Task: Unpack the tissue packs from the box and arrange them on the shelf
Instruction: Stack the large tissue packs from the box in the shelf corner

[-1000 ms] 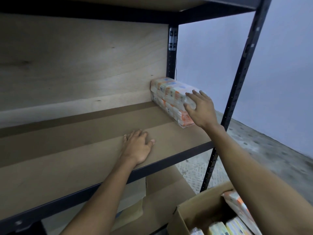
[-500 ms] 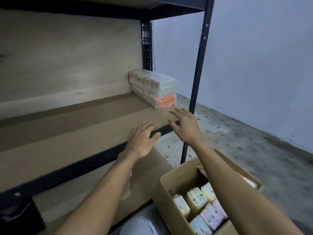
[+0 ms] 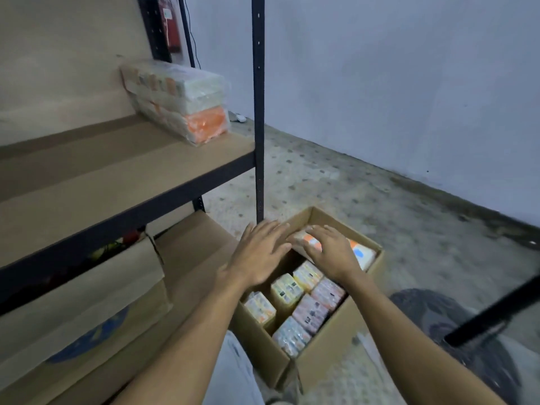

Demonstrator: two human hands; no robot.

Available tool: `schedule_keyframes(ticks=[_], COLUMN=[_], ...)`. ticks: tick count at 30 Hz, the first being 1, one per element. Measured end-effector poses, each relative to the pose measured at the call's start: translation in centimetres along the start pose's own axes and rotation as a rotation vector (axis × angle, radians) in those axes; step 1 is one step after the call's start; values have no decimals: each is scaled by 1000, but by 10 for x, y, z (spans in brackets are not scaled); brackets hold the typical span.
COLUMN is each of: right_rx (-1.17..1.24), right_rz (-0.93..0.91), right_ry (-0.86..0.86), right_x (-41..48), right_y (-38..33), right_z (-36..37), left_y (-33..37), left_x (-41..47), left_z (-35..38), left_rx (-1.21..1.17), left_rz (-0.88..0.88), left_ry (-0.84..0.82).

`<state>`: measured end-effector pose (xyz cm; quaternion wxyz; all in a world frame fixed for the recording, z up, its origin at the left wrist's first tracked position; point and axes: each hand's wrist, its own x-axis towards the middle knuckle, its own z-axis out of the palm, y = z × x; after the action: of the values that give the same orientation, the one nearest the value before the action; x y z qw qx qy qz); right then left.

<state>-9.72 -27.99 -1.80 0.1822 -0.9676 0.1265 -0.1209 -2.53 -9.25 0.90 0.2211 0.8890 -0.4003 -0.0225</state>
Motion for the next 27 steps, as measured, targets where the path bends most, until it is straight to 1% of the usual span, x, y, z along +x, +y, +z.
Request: schedule_keyframes(ticks=[6, 9, 11, 13, 16, 20, 25, 27], right_rx=[-100, -145, -179, -227, -255, -299, -345, -359], right_rz=[84, 104, 108, 112, 118, 113, 107, 102], right_ry=[-122, -132, -137, -147, -171, -153, -222, -225], right_x=[-8, -5, -1, 3, 7, 17, 29, 31], right_y=[60, 86, 100, 116, 132, 144, 151, 152], right_z=[34, 49, 55, 63, 74, 87, 91, 92], left_y=[-3, -10, -15, -20, -27, -37, -50, -55], left_x=[32, 52, 65, 79, 98, 128, 152, 158], left_z=[68, 101, 120, 140, 166, 192, 215, 221], left_rx=[-2, 29, 61, 44, -7, 33, 58, 59], left_rz=[-3, -2, 22, 31, 39, 89, 159, 191], left_ry=[-172, -245, -273, -291, -287, -263, -199, -178])
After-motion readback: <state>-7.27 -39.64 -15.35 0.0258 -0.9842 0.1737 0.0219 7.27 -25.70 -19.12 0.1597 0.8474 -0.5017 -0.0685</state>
